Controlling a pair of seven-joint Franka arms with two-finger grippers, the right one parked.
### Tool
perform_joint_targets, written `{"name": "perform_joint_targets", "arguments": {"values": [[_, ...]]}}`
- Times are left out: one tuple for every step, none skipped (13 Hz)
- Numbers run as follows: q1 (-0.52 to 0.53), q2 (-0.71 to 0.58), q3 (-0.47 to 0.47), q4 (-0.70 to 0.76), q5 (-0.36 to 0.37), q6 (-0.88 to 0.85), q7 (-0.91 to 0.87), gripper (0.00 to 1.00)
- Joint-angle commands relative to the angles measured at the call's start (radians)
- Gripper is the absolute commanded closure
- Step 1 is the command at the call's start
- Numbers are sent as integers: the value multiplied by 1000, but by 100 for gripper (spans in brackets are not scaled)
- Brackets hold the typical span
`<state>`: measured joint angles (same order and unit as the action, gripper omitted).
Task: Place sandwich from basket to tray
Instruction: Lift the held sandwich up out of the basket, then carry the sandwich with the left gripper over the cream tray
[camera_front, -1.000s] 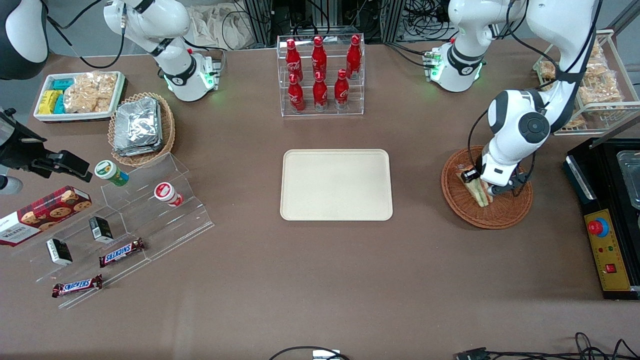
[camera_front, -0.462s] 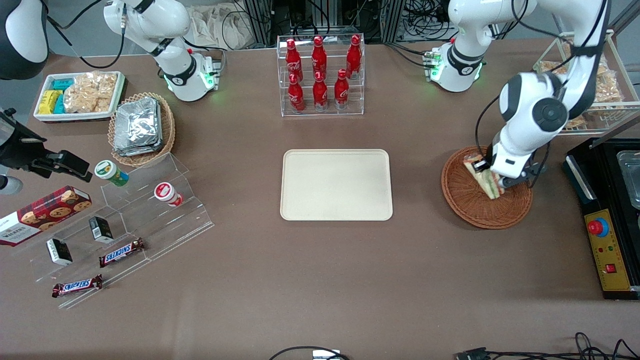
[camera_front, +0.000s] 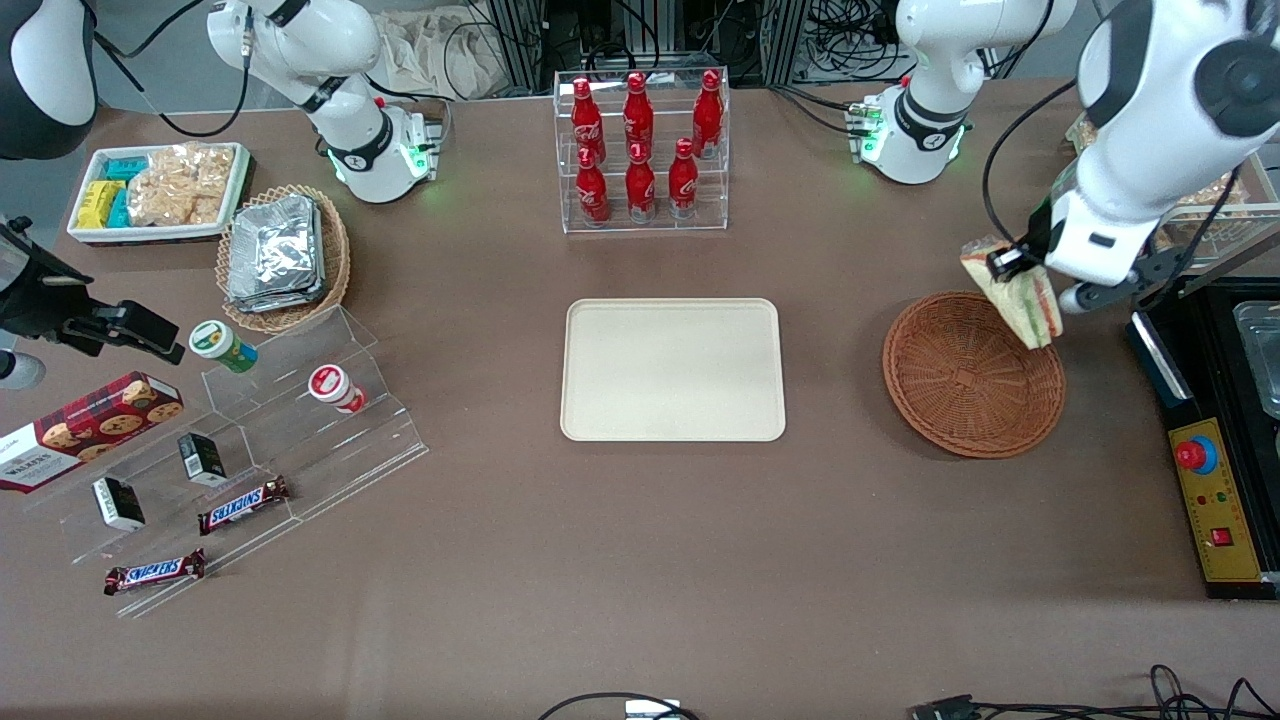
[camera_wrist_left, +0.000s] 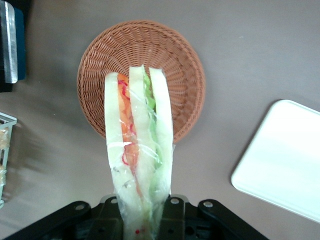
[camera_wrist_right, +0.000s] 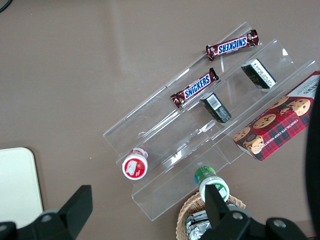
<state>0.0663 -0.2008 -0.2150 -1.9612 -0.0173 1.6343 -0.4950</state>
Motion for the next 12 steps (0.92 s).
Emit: {"name": "perform_joint_targets", "arguments": {"values": [[0,55,-56,160,-18,-106,4,79],[0,57,-90,180,-29,-129,4,79],[0,58,-125,198,-36,-137,3,79],[0,61,-174,205,-39,-139,-7,79],[0,72,-232,217,-41,-139,-14,79],[0,86,-294,225,-41,-134,-36,79],[-5,110,-347,234,-39,-123,-62,79],[-8,142,-394,249,-39,-113,-89,79],[-8,165,-424,251,-39,-90,-109,79],[-13,182,-441,248,-39,-62,-114,79],[-25,201,-445,246,-39,-41,-119,79],[-36,217,-445,239,-39,-13,-131,79]]}}
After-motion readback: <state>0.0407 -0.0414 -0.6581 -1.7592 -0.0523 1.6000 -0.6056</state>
